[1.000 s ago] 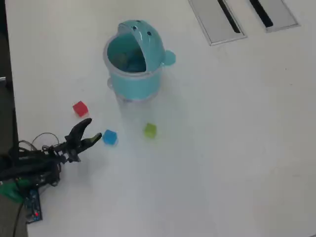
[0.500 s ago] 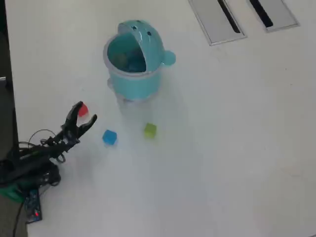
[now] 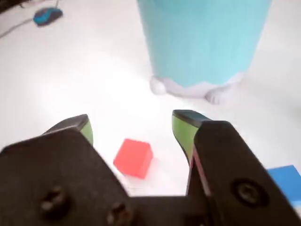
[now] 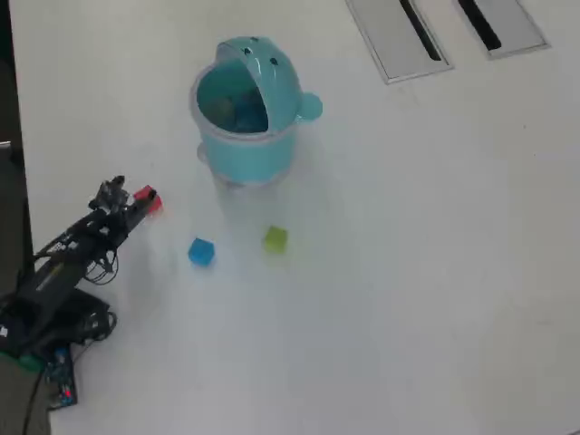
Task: Grasp RGB lego blocks and put them in the bin one by one.
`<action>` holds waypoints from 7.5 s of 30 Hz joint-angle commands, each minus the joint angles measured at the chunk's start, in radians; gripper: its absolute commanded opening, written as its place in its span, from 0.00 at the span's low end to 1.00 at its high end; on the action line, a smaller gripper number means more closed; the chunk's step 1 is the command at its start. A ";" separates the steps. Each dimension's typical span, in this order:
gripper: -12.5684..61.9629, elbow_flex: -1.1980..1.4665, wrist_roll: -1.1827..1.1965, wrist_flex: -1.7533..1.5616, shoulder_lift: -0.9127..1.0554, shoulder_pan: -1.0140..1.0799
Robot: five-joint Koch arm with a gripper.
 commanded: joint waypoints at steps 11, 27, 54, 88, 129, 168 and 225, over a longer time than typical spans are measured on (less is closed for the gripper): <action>0.58 -0.104 -0.285 0.219 0.054 -0.078; 0.58 -0.221 -0.591 0.210 -0.215 -0.081; 0.58 -0.537 -0.798 0.316 -0.686 -0.127; 0.20 -0.592 -0.575 0.518 -0.574 -0.169; 0.20 -1.759 -0.156 0.173 -1.005 0.058; 0.58 -1.726 -0.252 0.155 -1.141 0.176; 0.61 -0.693 -0.265 0.316 -0.494 0.557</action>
